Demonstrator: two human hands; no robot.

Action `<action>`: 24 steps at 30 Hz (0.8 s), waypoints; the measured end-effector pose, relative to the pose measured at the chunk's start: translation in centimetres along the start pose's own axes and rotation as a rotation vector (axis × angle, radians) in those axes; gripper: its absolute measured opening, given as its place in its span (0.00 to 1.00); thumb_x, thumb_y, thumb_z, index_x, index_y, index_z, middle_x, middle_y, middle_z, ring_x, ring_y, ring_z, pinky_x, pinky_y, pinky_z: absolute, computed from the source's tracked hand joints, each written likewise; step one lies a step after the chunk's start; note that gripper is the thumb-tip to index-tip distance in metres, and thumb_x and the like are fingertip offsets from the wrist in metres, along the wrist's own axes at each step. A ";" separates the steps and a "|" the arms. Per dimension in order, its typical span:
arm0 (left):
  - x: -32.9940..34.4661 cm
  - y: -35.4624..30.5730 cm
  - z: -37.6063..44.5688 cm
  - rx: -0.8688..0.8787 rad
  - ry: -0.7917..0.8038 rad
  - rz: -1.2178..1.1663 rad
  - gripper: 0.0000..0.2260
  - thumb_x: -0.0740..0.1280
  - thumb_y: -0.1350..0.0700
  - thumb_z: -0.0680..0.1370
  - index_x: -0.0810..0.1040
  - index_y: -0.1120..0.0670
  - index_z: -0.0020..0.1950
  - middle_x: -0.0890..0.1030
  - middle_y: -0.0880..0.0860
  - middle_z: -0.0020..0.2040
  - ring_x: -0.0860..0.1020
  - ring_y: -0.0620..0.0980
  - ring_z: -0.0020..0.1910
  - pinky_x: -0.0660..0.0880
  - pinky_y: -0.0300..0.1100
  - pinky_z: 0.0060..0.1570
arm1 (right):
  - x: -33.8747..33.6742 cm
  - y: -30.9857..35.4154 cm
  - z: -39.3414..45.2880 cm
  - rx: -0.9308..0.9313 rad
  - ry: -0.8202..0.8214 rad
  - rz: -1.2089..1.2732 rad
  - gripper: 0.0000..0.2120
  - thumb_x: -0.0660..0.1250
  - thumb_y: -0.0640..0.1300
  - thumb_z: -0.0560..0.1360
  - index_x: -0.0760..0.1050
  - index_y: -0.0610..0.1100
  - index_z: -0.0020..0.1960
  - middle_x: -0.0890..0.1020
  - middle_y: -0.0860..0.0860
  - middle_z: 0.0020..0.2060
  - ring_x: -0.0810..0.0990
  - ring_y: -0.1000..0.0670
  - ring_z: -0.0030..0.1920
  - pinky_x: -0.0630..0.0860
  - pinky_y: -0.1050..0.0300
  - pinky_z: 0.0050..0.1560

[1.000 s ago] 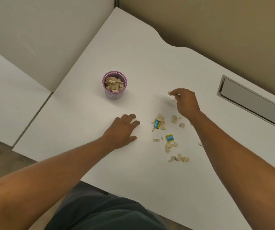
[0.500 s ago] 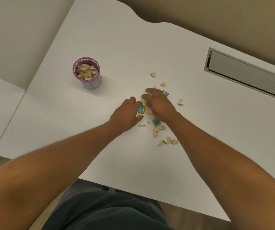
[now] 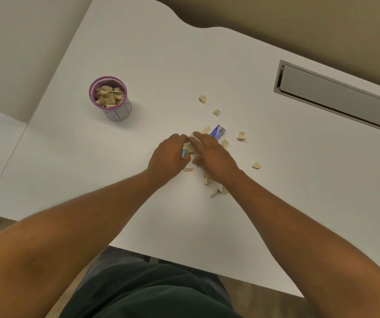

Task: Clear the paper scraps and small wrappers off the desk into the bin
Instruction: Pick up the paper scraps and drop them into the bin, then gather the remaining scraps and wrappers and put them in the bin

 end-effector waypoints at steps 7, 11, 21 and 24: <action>0.8 0.6 -0.5 -0.037 0.042 -0.008 0.13 0.71 0.56 0.77 0.75 0.53 0.60 0.80 0.53 0.51 0.78 0.55 0.50 0.70 0.43 0.45 | 0.7 -0.3 -0.9 0.111 -0.030 0.010 0.15 0.68 0.37 0.78 0.80 0.46 0.63 0.75 0.47 0.69 0.72 0.44 0.69 0.79 0.49 0.53; -0.8 1.2 -0.5 -0.137 -0.063 -0.118 0.12 0.72 0.54 0.75 0.77 0.50 0.57 0.82 0.49 0.50 0.79 0.51 0.47 0.73 0.41 0.45 | 0.8 -0.8 -1.5 0.095 -0.072 0.064 0.13 0.69 0.32 0.71 0.84 0.43 0.52 0.82 0.47 0.53 0.78 0.42 0.57 0.72 0.57 0.46; -9.7 2.4 -0.5 -0.085 -0.345 -0.273 0.08 0.74 0.52 0.76 0.83 0.50 0.54 0.84 0.46 0.49 0.82 0.44 0.44 0.78 0.38 0.45 | 0.4 0.4 -2.4 0.131 -0.300 0.070 0.13 0.70 0.37 0.73 0.82 0.41 0.57 0.80 0.43 0.62 0.77 0.39 0.62 0.78 0.47 0.59; -9.0 4.4 0.7 -0.119 -0.226 -0.089 0.08 0.74 0.52 0.76 0.83 0.50 0.54 0.83 0.48 0.50 0.80 0.48 0.45 0.77 0.43 0.47 | 0.0 0.8 -1.8 0.198 -0.260 0.049 0.21 0.67 0.42 0.75 0.75 0.41 0.68 0.74 0.42 0.69 0.70 0.39 0.70 0.72 0.45 0.69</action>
Point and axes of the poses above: each hand's wrist, its own z-axis towards the middle knuckle, its own x-axis out of the palm, y = z × x, the point moved 4 cm from there along z, towards the middle knuckle
